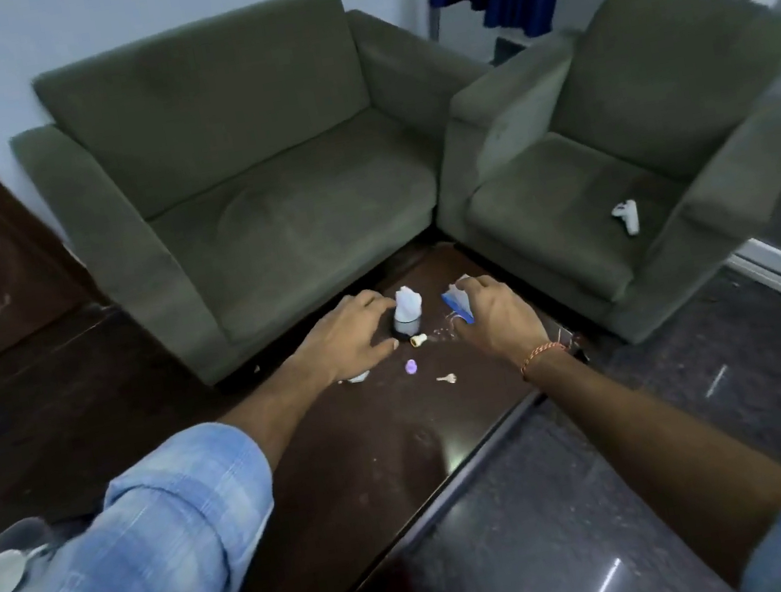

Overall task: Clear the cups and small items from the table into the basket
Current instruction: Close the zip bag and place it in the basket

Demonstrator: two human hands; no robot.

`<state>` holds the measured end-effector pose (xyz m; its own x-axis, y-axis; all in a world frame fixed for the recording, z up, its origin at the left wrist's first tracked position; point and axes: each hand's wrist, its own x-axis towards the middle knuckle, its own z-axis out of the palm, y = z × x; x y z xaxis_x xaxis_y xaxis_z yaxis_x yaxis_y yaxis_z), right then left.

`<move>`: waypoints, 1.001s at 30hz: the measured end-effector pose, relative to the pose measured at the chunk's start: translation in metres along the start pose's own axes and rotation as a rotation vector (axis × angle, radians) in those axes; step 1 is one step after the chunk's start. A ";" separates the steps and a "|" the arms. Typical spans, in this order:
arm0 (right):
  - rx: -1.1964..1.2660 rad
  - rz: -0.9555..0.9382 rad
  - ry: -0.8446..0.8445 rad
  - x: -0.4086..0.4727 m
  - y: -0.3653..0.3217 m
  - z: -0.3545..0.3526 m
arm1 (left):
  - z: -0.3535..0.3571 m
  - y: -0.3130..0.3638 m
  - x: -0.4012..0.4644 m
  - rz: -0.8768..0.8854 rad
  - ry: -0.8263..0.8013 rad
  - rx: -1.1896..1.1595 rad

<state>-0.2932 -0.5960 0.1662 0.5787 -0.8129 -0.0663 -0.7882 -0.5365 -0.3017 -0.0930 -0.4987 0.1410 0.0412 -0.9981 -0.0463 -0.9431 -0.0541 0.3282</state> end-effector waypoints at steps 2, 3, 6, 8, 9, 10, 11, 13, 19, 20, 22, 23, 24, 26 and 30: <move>0.041 0.032 -0.001 0.005 0.009 0.001 | 0.008 0.003 0.013 0.014 -0.014 -0.005; 0.063 0.050 0.010 0.009 0.013 0.001 | 0.011 0.002 0.019 0.016 -0.023 -0.007; 0.087 0.075 0.029 0.019 0.023 0.000 | 0.016 -0.004 0.039 0.015 -0.041 -0.030; 0.080 0.084 0.025 0.029 0.029 0.000 | 0.017 -0.010 0.053 0.014 -0.041 -0.039; 0.078 0.088 0.020 0.034 0.032 0.000 | 0.019 -0.012 0.058 0.009 -0.044 -0.047; 0.079 0.093 0.012 0.039 0.035 0.001 | 0.020 -0.014 0.063 0.007 -0.050 -0.055; 0.081 0.098 0.005 0.043 0.037 0.003 | 0.023 -0.016 0.067 0.007 -0.059 -0.058; 0.084 0.105 -0.010 0.053 0.041 0.010 | 0.029 -0.020 0.075 0.005 -0.073 -0.069; 0.129 0.109 -0.062 0.087 0.056 0.044 | 0.065 -0.028 0.096 -0.078 -0.158 -0.147; 0.138 0.097 -0.081 0.095 0.059 0.051 | 0.072 -0.030 0.100 -0.093 -0.169 -0.153; 0.154 0.075 -0.140 0.112 0.069 0.064 | 0.086 -0.033 0.105 -0.141 -0.176 -0.164; 0.166 0.077 -0.164 0.119 0.074 0.069 | 0.092 -0.034 0.107 -0.167 -0.180 -0.163; 0.179 0.084 -0.174 0.126 0.080 0.074 | 0.098 -0.033 0.109 -0.181 -0.184 -0.164; 0.203 0.101 -0.174 0.139 0.092 0.081 | 0.109 -0.033 0.114 -0.179 -0.193 -0.184; 0.225 0.146 -0.218 0.165 0.123 0.102 | 0.135 -0.035 0.129 -0.210 -0.215 -0.222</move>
<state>-0.2730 -0.7730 0.0216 0.5133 -0.7969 -0.3187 -0.8142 -0.3346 -0.4745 -0.0997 -0.6219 -0.0040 0.1340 -0.9366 -0.3238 -0.8256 -0.2862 0.4862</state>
